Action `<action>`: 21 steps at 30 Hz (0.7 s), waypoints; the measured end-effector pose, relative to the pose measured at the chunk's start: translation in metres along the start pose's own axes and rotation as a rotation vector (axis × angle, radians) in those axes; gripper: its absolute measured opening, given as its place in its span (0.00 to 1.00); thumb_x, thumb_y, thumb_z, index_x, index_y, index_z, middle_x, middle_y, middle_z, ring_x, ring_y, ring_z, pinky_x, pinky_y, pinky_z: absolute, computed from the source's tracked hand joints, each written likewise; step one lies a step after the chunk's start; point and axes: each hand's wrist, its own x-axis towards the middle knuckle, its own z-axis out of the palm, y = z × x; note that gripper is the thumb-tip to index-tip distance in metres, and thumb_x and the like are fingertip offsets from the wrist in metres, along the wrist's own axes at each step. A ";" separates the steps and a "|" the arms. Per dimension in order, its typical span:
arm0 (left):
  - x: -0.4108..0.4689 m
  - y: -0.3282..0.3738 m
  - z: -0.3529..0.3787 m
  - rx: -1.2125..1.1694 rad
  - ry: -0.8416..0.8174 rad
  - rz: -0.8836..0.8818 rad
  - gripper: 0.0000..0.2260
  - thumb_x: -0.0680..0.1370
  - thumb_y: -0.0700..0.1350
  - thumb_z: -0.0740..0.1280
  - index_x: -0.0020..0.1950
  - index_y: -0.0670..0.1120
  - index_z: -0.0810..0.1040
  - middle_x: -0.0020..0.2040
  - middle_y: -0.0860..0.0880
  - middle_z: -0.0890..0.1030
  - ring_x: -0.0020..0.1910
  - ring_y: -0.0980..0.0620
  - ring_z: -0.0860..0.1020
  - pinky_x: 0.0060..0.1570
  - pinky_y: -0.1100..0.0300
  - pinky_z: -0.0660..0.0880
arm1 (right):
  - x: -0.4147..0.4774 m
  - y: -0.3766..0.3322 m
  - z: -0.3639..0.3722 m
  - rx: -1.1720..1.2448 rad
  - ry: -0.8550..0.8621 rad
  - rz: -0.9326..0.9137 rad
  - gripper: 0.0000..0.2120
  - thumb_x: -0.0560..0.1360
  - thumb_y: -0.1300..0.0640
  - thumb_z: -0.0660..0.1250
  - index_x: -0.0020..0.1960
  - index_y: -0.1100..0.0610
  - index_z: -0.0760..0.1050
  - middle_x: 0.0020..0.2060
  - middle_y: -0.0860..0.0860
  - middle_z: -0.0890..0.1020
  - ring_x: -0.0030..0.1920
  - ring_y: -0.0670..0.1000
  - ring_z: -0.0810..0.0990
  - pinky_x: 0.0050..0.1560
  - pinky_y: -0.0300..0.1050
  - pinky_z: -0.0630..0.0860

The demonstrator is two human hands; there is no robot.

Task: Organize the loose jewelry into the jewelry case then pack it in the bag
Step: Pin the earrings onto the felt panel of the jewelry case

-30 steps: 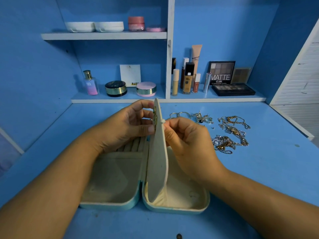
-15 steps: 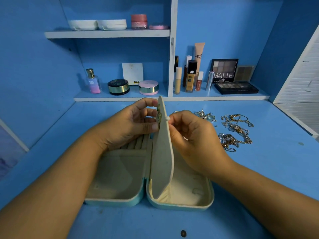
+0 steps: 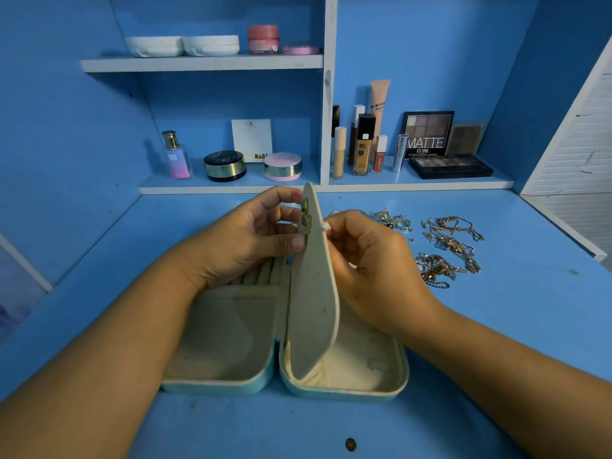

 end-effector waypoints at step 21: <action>-0.014 0.011 0.026 1.029 0.060 -0.038 0.26 0.70 0.64 0.70 0.68 0.62 0.72 0.59 0.63 0.75 0.59 0.65 0.71 0.59 0.61 0.71 | 0.015 0.005 -0.068 0.062 -0.321 0.582 0.20 0.71 0.61 0.72 0.62 0.55 0.75 0.43 0.56 0.84 0.39 0.49 0.81 0.34 0.34 0.74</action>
